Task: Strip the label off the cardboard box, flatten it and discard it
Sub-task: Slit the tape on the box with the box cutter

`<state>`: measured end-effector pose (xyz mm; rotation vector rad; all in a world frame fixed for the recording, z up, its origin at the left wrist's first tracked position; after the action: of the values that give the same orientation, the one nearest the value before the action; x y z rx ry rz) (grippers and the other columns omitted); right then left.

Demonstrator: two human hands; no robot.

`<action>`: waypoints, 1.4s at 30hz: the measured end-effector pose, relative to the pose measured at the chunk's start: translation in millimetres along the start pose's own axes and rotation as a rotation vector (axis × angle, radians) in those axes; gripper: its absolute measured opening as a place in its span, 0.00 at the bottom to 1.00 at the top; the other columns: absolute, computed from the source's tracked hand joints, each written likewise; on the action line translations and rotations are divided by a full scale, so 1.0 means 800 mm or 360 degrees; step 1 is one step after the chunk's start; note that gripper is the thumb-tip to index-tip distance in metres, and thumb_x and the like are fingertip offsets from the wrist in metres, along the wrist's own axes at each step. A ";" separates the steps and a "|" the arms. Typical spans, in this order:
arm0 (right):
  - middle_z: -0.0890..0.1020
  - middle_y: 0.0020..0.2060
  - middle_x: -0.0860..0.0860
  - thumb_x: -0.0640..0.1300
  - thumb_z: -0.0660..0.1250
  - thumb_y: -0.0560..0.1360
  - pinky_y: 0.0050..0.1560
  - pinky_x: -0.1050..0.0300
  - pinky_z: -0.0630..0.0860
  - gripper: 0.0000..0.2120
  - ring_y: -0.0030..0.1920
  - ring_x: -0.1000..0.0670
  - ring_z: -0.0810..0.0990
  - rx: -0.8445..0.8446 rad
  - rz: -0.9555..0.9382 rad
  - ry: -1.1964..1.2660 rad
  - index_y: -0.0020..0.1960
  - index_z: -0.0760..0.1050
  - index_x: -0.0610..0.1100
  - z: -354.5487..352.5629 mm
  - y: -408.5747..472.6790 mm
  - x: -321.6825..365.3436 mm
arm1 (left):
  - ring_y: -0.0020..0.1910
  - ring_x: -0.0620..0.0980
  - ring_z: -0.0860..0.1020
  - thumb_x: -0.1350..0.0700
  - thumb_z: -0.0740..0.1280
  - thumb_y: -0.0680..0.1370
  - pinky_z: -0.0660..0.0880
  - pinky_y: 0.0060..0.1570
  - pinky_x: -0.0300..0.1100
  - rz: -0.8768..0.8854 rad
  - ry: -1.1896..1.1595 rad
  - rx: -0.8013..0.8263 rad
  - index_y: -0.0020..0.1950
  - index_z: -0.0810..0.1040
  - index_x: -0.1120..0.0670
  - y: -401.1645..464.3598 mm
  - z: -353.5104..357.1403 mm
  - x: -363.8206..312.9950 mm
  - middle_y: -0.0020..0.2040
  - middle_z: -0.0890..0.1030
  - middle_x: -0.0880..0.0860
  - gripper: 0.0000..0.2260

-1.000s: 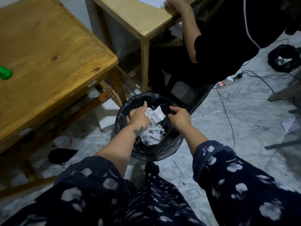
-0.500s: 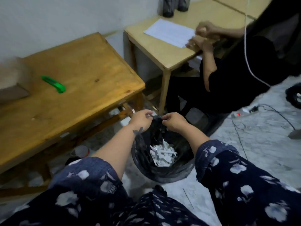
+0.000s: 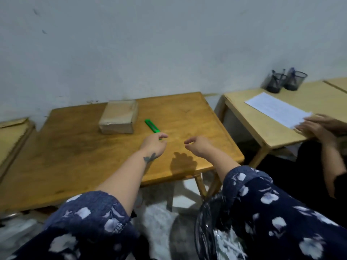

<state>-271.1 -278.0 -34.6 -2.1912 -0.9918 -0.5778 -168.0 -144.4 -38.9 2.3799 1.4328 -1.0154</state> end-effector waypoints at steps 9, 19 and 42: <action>0.80 0.57 0.45 0.42 0.62 0.76 0.43 0.58 0.73 0.16 0.48 0.46 0.79 -0.0040 0.0019 -0.0048 0.63 0.75 0.47 0.089 0.128 0.124 | 0.66 0.54 0.70 0.57 0.59 0.79 0.69 0.65 0.51 -0.0012 0.0022 -0.0380 0.57 0.77 0.44 0.106 -0.141 0.117 0.66 0.74 0.50 0.12; 0.71 0.63 0.45 0.45 0.61 0.77 0.63 0.47 0.69 0.21 0.63 0.42 0.67 -0.0468 0.0132 -0.0470 0.70 0.66 0.47 0.135 0.192 0.116 | 0.77 0.50 0.52 0.52 0.59 0.80 0.50 0.74 0.55 0.0027 0.0277 -0.0472 0.70 0.68 0.45 0.189 -0.166 0.184 0.76 0.61 0.50 0.17; 0.73 0.63 0.38 0.26 0.52 0.77 0.48 0.53 0.82 0.31 0.53 0.44 0.79 0.0683 0.0055 0.2008 0.76 0.53 0.43 0.093 0.243 0.213 | 0.76 0.47 0.38 0.41 0.44 0.81 0.47 0.74 0.58 0.0013 0.0629 -0.0248 0.77 0.48 0.44 0.199 -0.131 0.206 0.79 0.44 0.46 0.25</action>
<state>-5.8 -237.7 -54.6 -1.0669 -0.3096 -1.3238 62.5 -60.1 -94.2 2.5606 1.5538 -0.4219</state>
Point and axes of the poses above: each hand's wrist, its own y-axis towards the middle knuckle, its own z-axis out of the palm, x = y × z, the point moved 6 cm from there along y, towards the middle knuckle
